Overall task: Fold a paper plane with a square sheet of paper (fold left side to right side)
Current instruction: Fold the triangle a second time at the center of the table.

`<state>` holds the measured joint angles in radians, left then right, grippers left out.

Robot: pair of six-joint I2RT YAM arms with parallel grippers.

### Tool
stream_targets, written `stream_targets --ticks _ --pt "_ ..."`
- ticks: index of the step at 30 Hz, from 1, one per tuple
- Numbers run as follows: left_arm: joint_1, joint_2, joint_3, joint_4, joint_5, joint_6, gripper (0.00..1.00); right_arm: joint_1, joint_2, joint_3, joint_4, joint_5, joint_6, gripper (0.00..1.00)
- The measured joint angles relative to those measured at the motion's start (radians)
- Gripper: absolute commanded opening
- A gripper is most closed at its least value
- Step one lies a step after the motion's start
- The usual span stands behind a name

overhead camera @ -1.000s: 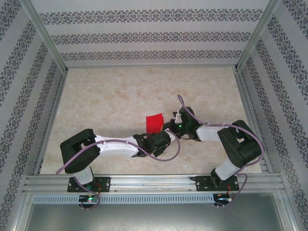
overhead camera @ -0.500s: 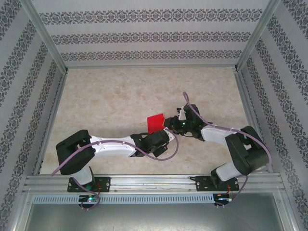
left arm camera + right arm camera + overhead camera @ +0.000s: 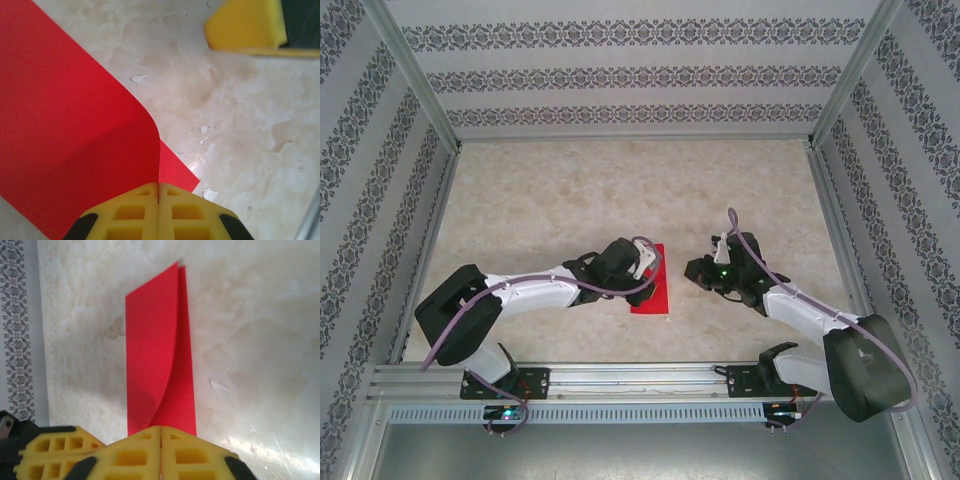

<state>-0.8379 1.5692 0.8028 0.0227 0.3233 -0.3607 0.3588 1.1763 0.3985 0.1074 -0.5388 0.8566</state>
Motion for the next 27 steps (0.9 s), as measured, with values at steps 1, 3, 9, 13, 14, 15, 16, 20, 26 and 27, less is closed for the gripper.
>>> stream_targets --ticks 1,3,9,13,14,15,16,20,26,27 --pt "0.012 0.000 -0.011 0.014 0.023 -0.018 0.00 0.006 0.000 -0.006 -0.003 0.000 0.003 0.00" --pt "0.033 0.000 -0.034 0.045 0.075 -0.056 0.00 0.043 0.000 -0.016 -0.004 0.000 0.004 0.00" --pt "0.061 0.000 -0.072 0.108 0.167 -0.121 0.00 0.180 0.050 -0.031 0.035 0.037 0.035 0.00" --pt "0.079 0.000 -0.081 0.127 0.192 -0.146 0.00 0.246 0.118 -0.033 0.074 0.071 0.060 0.00" --pt "0.081 0.000 -0.084 0.131 0.195 -0.150 0.00 0.259 0.135 -0.033 0.083 0.080 0.066 0.00" --pt "0.082 0.000 -0.086 0.134 0.198 -0.152 0.00 0.270 0.151 -0.033 0.094 0.087 0.071 0.00" --pt "0.083 0.000 -0.087 0.135 0.200 -0.154 0.00 0.280 0.166 -0.033 0.105 0.094 0.076 0.00" --pt "0.092 0.000 -0.088 0.136 0.209 -0.164 0.00 0.306 0.212 -0.033 0.123 0.116 0.089 0.00" --pt "0.104 0.001 -0.089 0.136 0.220 -0.171 0.00 0.314 0.234 -0.032 0.143 0.127 0.107 0.00" --pt "0.107 0.001 -0.090 0.136 0.224 -0.172 0.00 0.314 0.236 -0.032 0.145 0.127 0.110 0.00"
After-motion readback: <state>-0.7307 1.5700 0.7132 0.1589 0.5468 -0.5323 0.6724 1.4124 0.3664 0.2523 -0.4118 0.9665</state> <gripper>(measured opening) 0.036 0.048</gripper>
